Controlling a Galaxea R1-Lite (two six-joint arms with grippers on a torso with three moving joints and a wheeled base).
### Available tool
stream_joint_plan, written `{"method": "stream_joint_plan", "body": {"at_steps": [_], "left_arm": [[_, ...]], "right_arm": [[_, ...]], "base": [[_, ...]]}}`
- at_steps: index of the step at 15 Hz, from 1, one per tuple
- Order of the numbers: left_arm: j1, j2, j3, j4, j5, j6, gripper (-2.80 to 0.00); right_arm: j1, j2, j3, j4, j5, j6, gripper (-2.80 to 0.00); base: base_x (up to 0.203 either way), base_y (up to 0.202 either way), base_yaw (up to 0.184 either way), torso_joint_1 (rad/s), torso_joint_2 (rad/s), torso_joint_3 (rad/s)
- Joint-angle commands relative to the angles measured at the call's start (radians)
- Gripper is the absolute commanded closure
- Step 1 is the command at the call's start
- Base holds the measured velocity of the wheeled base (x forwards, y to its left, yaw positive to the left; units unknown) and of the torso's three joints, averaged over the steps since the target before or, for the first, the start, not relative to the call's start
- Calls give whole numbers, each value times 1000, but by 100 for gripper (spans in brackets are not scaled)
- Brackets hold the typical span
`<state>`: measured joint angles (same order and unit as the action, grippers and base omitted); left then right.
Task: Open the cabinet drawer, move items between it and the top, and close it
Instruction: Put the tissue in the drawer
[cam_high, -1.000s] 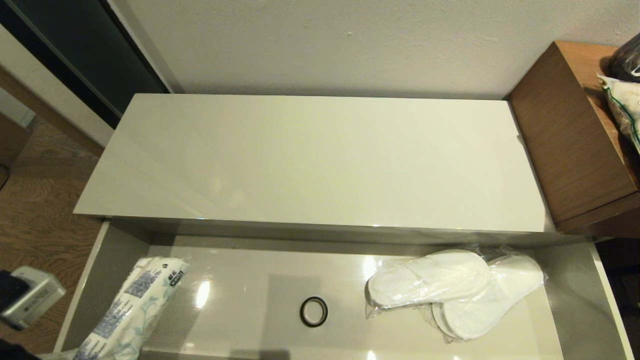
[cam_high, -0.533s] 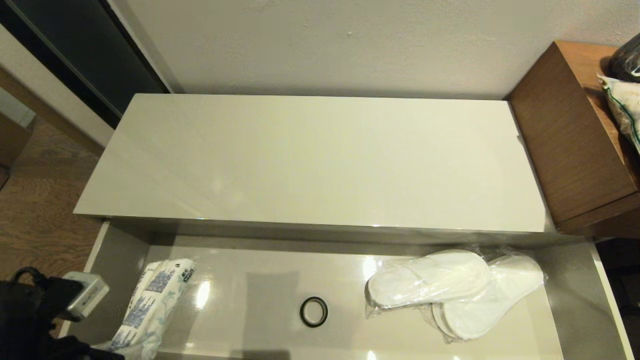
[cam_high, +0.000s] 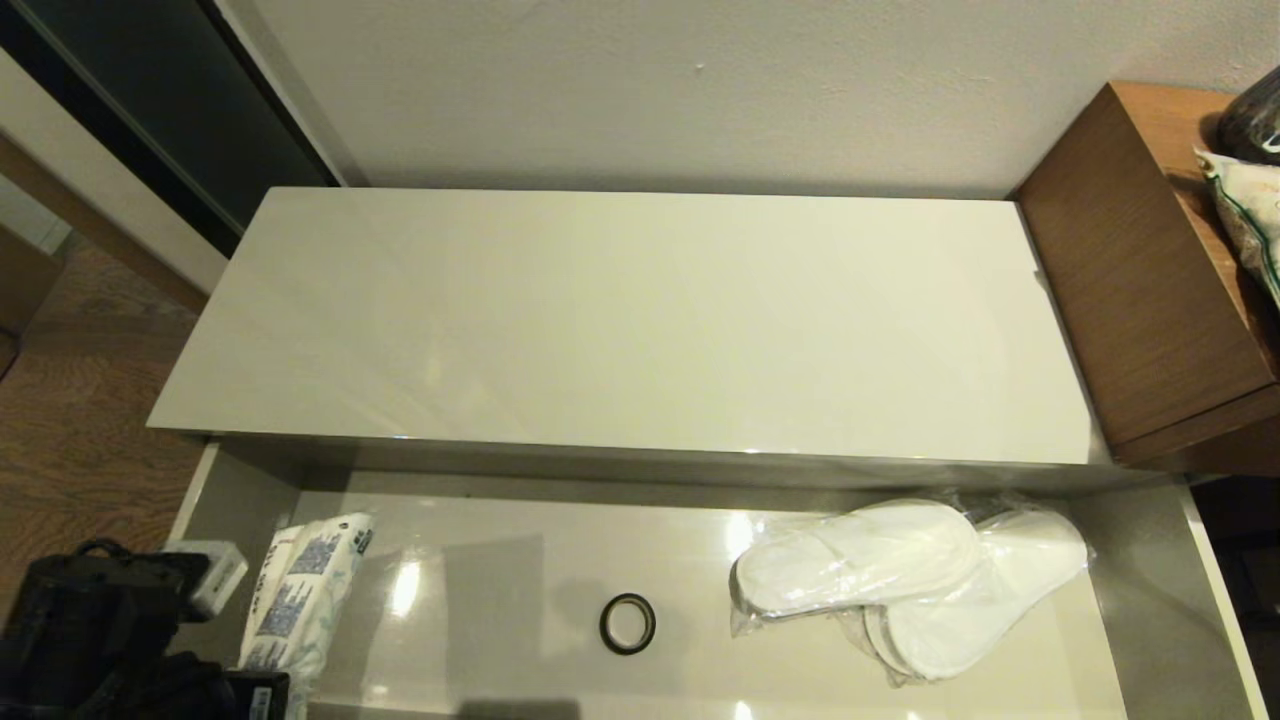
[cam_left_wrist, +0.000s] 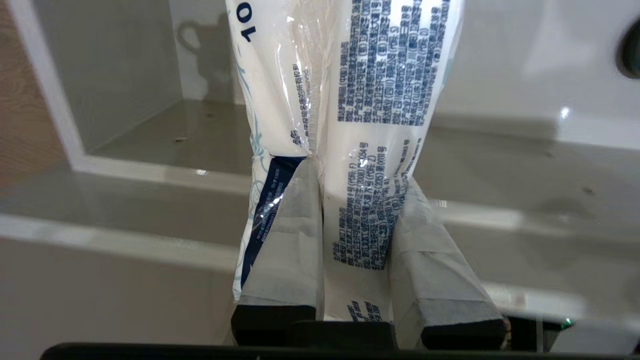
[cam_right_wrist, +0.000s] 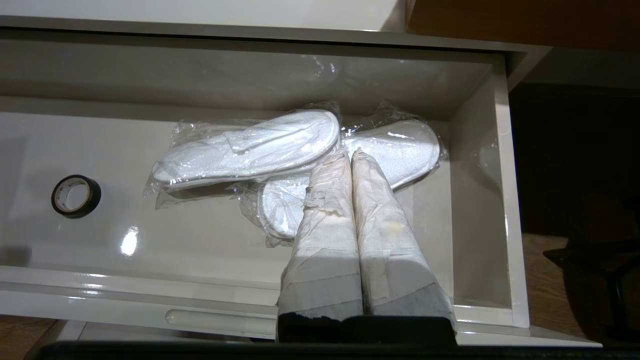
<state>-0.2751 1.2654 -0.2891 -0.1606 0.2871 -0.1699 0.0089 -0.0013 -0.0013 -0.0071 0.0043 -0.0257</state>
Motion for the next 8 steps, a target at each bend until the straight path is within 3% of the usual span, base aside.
{"method": "stream_joint_plan", "body": {"at_steps": [1,8], "left_arm": [[-1,113,5,-66,10,-11,0],[-14,343,-44,-223,79,-51,0]], "right_arm": [[0,1,0,-1,0,0,0],[0,1,0,-1,0,0,0]], "base": [[0,0,0,0,0,0],[0,0,0,0,0,0]]}}
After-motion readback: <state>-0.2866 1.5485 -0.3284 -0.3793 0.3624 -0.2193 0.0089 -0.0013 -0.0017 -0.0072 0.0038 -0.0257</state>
